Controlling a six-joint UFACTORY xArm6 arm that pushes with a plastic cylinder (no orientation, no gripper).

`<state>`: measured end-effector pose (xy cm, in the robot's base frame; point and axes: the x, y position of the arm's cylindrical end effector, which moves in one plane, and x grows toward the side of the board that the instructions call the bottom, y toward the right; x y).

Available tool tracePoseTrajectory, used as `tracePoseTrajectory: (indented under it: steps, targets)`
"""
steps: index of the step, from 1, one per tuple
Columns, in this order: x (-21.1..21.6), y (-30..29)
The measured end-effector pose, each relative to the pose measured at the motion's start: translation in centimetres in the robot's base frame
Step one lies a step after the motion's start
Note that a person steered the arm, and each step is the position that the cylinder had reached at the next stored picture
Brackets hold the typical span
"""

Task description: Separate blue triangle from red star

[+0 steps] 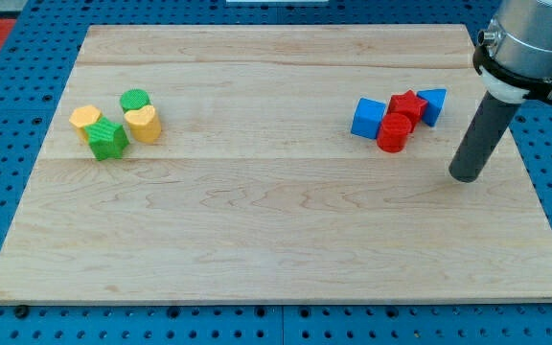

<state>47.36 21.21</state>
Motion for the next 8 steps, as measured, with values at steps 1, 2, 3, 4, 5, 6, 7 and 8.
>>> tracePoseTrajectory:
  steps: [1, 2, 3, 4, 5, 6, 7, 8]
  targets:
    - [0.0, 0.0]
    - [0.0, 0.0]
    - [0.0, -0.7]
    - [0.0, -2.0]
    - [0.0, -2.4]
    - [0.6, -1.6]
    - [1.5, -0.2]
    - [1.5, 0.5]
